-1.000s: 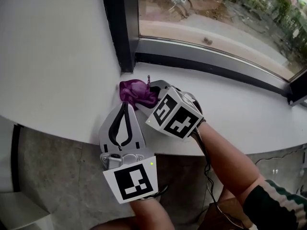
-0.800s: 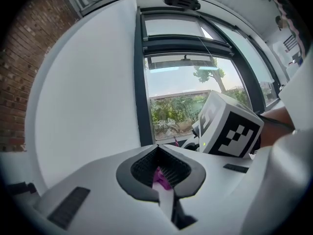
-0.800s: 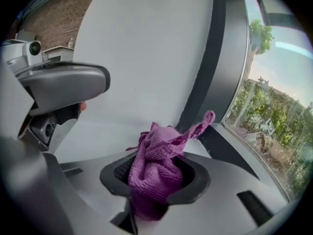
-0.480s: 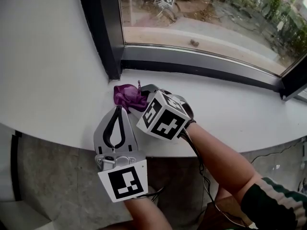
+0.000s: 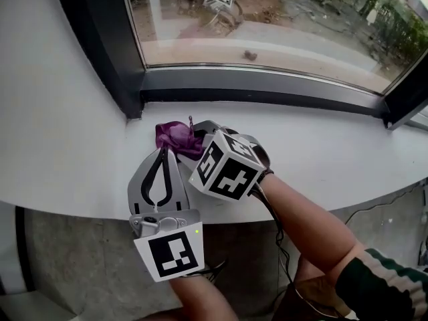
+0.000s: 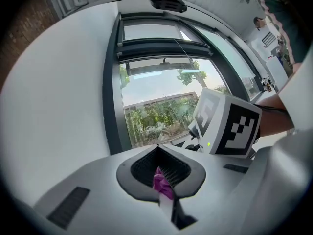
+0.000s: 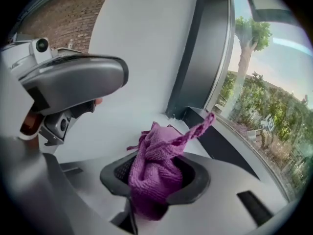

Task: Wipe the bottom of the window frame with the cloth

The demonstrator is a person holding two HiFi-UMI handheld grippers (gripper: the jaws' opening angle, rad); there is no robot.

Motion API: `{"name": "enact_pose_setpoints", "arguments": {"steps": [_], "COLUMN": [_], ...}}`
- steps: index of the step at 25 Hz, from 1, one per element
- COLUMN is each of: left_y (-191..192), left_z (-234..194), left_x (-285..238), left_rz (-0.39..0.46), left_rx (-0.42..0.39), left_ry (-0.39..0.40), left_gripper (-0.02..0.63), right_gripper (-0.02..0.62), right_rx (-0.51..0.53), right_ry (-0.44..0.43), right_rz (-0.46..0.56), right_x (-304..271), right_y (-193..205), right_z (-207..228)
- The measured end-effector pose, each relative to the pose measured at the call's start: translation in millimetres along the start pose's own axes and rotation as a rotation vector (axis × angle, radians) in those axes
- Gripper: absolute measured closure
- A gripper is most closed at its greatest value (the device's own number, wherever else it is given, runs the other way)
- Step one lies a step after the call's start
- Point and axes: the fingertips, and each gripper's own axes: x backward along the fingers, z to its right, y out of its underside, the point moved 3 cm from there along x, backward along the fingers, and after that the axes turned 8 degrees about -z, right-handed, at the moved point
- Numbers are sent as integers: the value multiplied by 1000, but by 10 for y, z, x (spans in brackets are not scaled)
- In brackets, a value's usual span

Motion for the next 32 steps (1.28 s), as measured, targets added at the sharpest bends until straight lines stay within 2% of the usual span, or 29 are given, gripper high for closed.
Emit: {"name": "enact_pose_setpoints", "arguments": {"steps": [5,9,16,24,32], "left_y": [-92,-209,-303,-494,-659], "left_z": [272,669,1166,1651,2109], "left_x": [-100,-189,-236,-252,-369], "left_rz": [3,21,20,53,67], "left_rx": [8,-44,-57,-102,-164], "left_ry": [31,88,145,230,269], "left_gripper": [603,603,603,603,603], "right_gripper": [448,449,449,448,448], "right_rx": [-41,-71,-133,-192,-254], "right_ry": [25,46,93,134,171], "right_rz": [-1,-8,-27,-54,-51], "right_x": [219,417,809,1130,1406], "right_y": [318,610,1167,1609,2036], "right_z": [154,253,382,474,644]}}
